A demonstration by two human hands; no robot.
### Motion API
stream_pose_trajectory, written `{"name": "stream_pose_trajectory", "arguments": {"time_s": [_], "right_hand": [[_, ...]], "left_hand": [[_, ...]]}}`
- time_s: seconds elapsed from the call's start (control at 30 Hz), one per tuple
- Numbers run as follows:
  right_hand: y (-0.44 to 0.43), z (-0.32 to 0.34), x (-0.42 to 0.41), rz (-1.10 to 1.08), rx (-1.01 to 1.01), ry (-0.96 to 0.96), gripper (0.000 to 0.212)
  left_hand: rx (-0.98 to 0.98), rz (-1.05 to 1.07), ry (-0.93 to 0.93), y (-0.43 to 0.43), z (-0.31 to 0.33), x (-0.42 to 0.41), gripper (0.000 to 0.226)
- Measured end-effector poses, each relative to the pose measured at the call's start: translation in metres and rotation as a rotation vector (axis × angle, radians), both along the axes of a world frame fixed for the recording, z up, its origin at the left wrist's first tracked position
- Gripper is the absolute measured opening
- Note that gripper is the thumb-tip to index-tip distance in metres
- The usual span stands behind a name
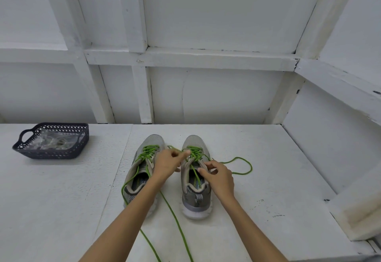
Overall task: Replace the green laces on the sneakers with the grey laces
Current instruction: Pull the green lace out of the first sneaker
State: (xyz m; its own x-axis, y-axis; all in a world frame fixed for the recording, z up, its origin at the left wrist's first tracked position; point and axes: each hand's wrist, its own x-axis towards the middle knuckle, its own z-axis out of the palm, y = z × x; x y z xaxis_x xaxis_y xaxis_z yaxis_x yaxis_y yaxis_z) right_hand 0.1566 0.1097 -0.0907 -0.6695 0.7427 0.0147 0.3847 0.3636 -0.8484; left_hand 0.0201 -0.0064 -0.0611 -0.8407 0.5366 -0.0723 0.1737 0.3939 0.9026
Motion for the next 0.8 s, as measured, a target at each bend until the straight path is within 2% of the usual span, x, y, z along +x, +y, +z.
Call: {"name": "stream_pose_trajectory", "arguments": {"time_s": [0.07,0.23,0.43,0.57,0.63,0.73,0.8], "right_hand": [[-0.0005,-0.0004,-0.0005,-0.002,0.006,0.002,0.021],[-0.0009,-0.0010,-0.0011,-0.006,0.005,0.001,0.021],[-0.0016,-0.0019,-0.0011,-0.015,0.007,0.003,0.020],[-0.0021,-0.0005,-0.0006,-0.015,-0.007,0.008,0.020],[-0.0024,-0.0006,-0.0003,-0.023,-0.007,0.009,0.022],[-0.0021,-0.0020,-0.0010,-0.032,-0.003,0.007,0.024],[-0.0015,-0.0026,-0.0016,-0.027,-0.002,0.010,0.024]], "left_hand": [[0.023,-0.085,-0.058,0.0001,-0.0031,-0.0004,0.036],[0.219,0.222,0.000,0.0052,-0.0042,0.0011,0.032],[0.067,-0.001,-0.003,0.0026,-0.0058,0.0046,0.037],[0.194,0.256,0.010,0.0032,-0.0069,0.0019,0.040],[0.199,0.215,-0.021,0.0032,-0.0064,0.0031,0.039],[0.104,0.022,-0.090,0.0033,-0.0092,0.0063,0.034],[0.136,0.036,-0.082,0.0044,-0.0095,0.0076,0.028]]}}
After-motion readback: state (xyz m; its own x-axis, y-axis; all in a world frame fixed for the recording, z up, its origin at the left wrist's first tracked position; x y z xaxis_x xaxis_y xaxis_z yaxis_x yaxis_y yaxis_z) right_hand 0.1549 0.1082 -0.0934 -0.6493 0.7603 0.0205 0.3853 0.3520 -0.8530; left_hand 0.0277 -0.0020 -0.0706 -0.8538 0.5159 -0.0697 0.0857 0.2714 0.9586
